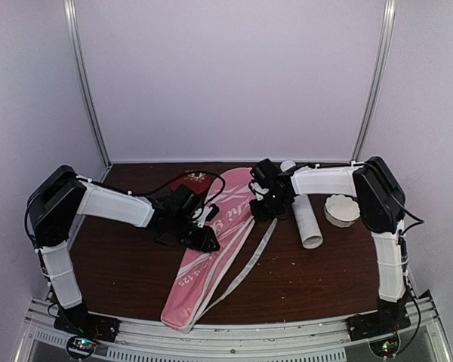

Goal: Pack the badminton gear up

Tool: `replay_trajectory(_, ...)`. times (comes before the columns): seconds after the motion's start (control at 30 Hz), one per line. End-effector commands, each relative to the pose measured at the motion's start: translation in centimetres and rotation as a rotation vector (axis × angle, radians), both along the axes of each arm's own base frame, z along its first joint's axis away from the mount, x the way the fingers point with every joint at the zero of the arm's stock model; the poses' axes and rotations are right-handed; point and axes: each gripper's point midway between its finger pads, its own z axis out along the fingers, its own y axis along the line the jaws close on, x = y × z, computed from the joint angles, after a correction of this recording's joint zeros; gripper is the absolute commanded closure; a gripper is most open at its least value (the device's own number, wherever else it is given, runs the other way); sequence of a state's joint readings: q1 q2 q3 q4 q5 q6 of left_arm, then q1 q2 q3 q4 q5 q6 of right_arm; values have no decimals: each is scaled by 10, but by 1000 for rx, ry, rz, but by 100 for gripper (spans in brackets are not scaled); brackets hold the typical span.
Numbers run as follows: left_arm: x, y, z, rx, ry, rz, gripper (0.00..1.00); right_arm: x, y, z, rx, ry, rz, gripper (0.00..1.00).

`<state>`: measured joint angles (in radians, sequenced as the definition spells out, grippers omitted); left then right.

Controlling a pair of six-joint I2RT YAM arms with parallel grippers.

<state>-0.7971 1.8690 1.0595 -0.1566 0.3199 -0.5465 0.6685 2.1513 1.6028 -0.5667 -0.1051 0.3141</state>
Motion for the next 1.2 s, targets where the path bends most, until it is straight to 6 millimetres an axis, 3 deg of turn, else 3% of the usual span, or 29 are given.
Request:
replay_trajectory(0.0, 13, -13, 0, -50, 40, 43, 77, -17, 13, 3, 44, 3, 55, 100)
replay_trajectory(0.2, 14, -20, 1, -100, 63, 62, 77, -55, 32, -10, 91, 51, 116, 100)
replay_trajectory(0.33, 10, -15, 35, -162, -24, 37, 62, -40, 21, -18, 60, 41, 73, 100)
replay_trajectory(0.43, 1, 2, 51, -135, -78, 30, 58, -31, 16, -12, 74, 36, 54, 100)
replay_trajectory(0.53, -12, 23, 47, -80, -70, 44, 58, -21, 6, -2, 47, 19, 33, 100)
replay_trajectory(0.67, -25, 39, 29, -26, -39, 49, 60, -28, 9, 0, 87, 28, 67, 100)
replay_trajectory(0.73, -20, 35, 24, -15, -36, 42, 64, -32, 12, -2, 98, 34, 80, 100)
replay_trajectory(0.9, 18, 5, 34, -4, -71, 53, 75, -34, 13, -8, 97, 39, 91, 100)
replay_trajectory(1.0, 38, -3, 33, 44, -71, 92, 81, -34, 14, -7, 101, 37, 92, 100)
replay_trajectory(1.17, 47, -26, 27, 4, -20, 80, 88, -32, 18, -4, 112, 33, 101, 100)
